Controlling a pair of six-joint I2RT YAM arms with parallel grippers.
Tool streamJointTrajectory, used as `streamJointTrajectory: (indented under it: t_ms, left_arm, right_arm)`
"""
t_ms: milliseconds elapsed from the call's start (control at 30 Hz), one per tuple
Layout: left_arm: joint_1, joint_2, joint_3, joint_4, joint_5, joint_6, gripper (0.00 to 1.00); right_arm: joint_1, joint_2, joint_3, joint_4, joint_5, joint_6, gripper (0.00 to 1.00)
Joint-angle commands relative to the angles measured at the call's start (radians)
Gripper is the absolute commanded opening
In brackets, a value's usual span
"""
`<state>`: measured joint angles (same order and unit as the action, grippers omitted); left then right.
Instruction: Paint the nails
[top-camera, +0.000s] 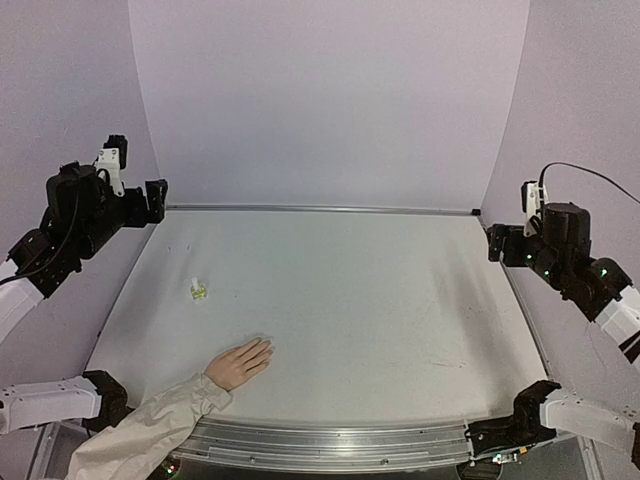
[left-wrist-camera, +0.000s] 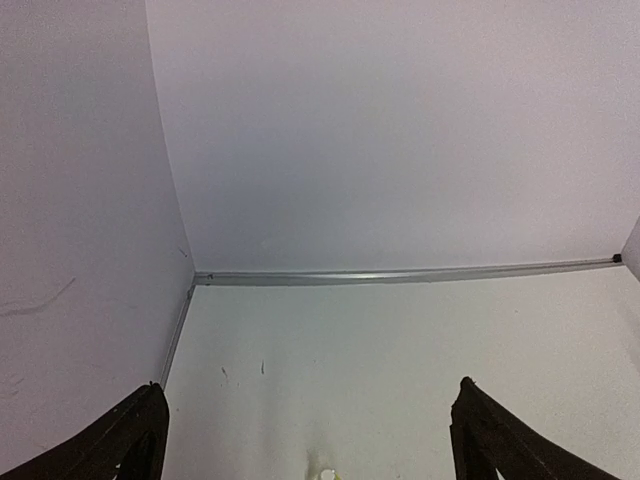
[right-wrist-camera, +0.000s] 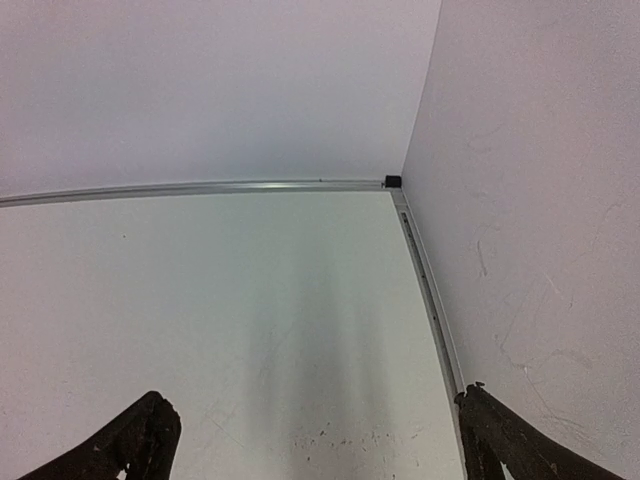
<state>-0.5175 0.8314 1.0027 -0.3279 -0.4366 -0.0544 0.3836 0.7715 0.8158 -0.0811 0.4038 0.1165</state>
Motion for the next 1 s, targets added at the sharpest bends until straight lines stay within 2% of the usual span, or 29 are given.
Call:
streamJointTrajectory:
  t_ms: [0, 233, 467, 600, 733, 967]
  left_arm:
    - [0.093, 0.032, -0.013, -0.028, 0.076, -0.098, 1.00]
    - [0.223, 0.153, -0.002, -0.120, 0.225, -0.195, 1.00]
    - [0.293, 0.373, 0.052, -0.239, 0.389, -0.255, 0.96]
    - [0.310, 0.549, 0.108, -0.303, 0.482, -0.266, 0.88]
    - [0.307, 0.715, 0.168, -0.342, 0.542, -0.267, 0.80]
    - [0.258, 0.913, 0.269, -0.379, 0.517, -0.267, 0.69]
  right_arm:
    - [-0.130, 0.042, -0.030, 0.055, -0.145, 0.063, 0.98]
    - [-0.316, 0.165, -0.052, 0.057, -0.314, 0.145, 0.98]
    - [-0.413, 0.287, -0.050, 0.095, -0.573, 0.163, 0.98]
    - [-0.431, 0.333, -0.046, 0.116, -0.694, 0.164, 0.98]
    - [-0.417, 0.346, -0.049, 0.130, -0.752, 0.162, 0.98]
    - [-0.396, 0.334, -0.056, 0.153, -0.801, 0.166, 0.98]
